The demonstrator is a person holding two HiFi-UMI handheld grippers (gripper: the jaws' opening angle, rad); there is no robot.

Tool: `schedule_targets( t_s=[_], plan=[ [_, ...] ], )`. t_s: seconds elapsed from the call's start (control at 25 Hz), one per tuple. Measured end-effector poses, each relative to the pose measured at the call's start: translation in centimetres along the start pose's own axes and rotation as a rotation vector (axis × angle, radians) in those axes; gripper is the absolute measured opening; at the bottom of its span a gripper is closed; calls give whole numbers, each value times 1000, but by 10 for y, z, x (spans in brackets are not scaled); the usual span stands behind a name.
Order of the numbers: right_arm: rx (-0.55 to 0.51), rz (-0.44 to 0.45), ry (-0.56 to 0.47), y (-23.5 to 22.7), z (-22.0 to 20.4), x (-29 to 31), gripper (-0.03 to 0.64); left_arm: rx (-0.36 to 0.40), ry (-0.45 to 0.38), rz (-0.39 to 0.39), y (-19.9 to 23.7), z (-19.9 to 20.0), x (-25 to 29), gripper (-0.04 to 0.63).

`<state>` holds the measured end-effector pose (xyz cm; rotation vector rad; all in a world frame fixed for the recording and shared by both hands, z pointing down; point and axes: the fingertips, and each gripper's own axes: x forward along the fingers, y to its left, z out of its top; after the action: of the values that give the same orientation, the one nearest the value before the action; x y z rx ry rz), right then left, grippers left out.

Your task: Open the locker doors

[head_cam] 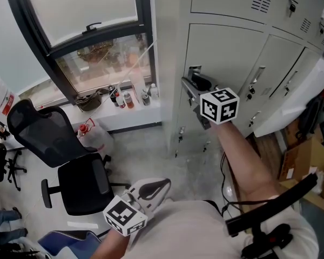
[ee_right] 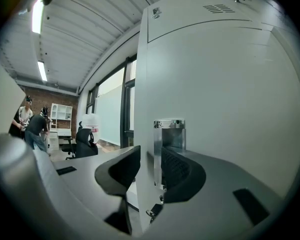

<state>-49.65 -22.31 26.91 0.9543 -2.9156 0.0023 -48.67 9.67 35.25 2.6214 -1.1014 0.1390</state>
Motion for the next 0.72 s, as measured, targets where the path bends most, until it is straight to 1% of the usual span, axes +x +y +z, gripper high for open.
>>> schedule_targets(
  t_s=[0.2, 0.32, 0.48, 0.56, 0.72],
  plan=[
    [-2, -25, 10, 6, -2, -14, 89, -5, -6, -16, -4, -1, 1, 11],
    [-8, -73, 21, 12, -3, -27, 107, -5, -7, -27, -7, -2, 1, 11],
    [-14, -151, 17, 17, -5, -51, 106, -1, -5, -42, -12, -1, 3, 11],
    [-12, -175, 12, 18, -6, -62, 101, 3, -4, -50, -14, -1, 4, 11],
    [4, -160, 6, 21, -8, -82, 101, 5, 6, -63, -19, -3, 7, 11]
  ],
)
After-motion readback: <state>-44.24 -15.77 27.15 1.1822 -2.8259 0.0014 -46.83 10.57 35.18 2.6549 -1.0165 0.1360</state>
